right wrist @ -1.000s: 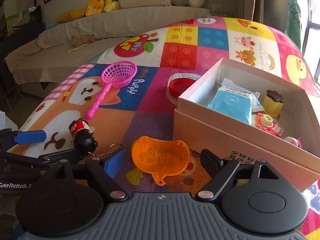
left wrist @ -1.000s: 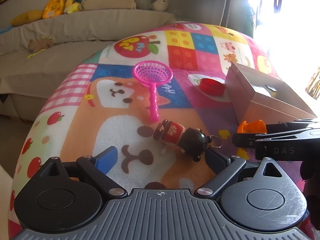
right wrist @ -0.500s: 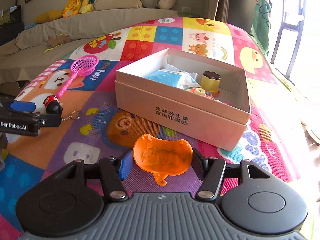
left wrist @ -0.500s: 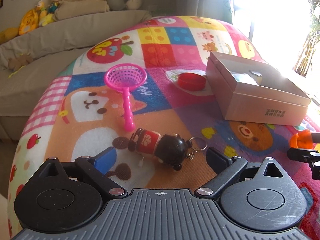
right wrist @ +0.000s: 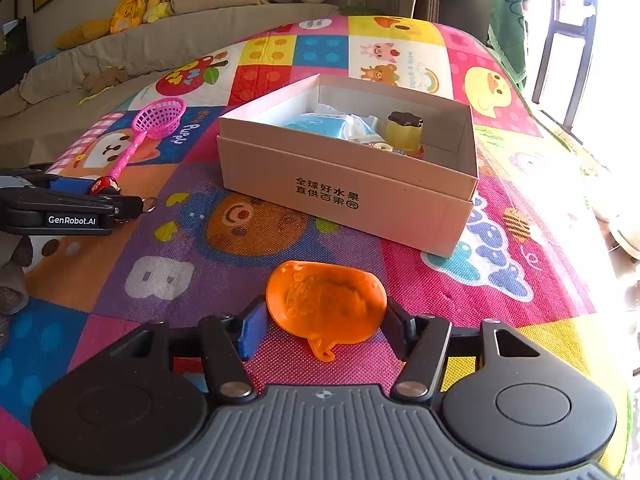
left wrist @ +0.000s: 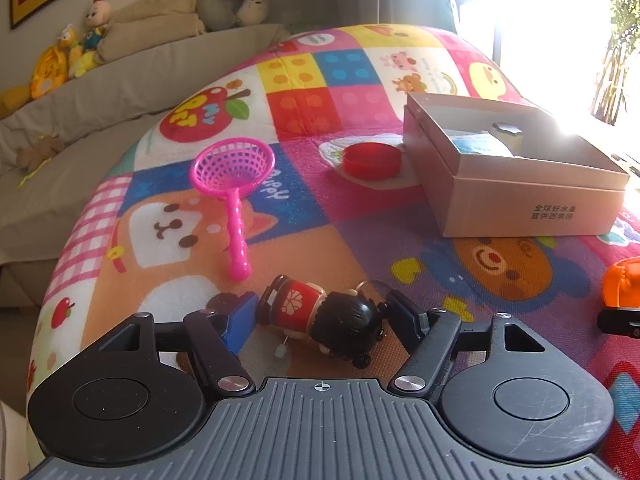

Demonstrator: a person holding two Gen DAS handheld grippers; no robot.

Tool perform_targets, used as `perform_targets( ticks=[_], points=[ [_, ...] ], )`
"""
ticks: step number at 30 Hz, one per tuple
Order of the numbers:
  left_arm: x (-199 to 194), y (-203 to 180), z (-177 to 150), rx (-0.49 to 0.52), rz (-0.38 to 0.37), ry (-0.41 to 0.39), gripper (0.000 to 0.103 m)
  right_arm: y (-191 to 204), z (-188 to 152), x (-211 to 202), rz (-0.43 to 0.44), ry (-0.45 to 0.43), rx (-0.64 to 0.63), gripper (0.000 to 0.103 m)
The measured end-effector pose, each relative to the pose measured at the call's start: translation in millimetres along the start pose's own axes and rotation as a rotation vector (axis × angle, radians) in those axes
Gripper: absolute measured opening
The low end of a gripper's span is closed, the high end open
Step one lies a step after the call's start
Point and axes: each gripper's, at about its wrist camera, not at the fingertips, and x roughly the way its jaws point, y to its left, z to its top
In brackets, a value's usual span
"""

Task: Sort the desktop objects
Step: 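Drop the doll keychain into the box with left tool while right drops the orange cup in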

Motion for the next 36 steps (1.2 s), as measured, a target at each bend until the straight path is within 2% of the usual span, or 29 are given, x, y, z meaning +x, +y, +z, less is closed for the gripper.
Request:
perform_targets(
  ticks=[6,10,12,15,17,19,20,23,26,27,31,36],
  points=[
    [-25,-21,-4,0.043,-0.063,-0.02,0.075,-5,-1,-16,-0.009,-0.006,-0.011,0.06],
    [-43,-32,14,0.039,-0.137,-0.057,0.075,-15,6,-35,0.002,-0.037,-0.021,0.06],
    [-54,-38,37,0.051,-0.185,-0.111,0.075,-32,25,-56,0.012,-0.109,0.014,0.06],
    [-69,-55,78,0.107,-0.215,-0.248,0.075,-62,67,-91,0.009,-0.258,0.08,0.06],
    [-68,-69,101,0.143,-0.234,-0.307,0.075,-75,91,-101,0.0,-0.332,0.09,0.06],
    [-54,-88,121,0.178,-0.241,-0.349,0.075,-81,108,-97,-0.028,-0.363,0.086,0.06],
    [-45,-94,128,0.179,-0.247,-0.344,0.076,-83,115,-90,-0.033,-0.357,0.088,0.06],
    [-9,-106,138,0.137,-0.31,-0.258,0.079,-91,130,-62,-0.024,-0.302,0.12,0.06],
    [0,-100,122,0.108,-0.308,-0.231,0.092,-97,133,-36,-0.037,-0.253,0.147,0.06],
    [0,-95,112,0.105,-0.303,-0.229,0.096,-99,132,-30,-0.034,-0.242,0.15,0.06],
    [-2,-74,80,0.085,-0.243,-0.186,0.096,-98,132,-5,-0.021,-0.187,0.154,0.06],
    [-9,-44,48,0.064,-0.165,-0.143,0.097,-82,140,36,-0.089,-0.076,0.143,0.061]
  ],
)
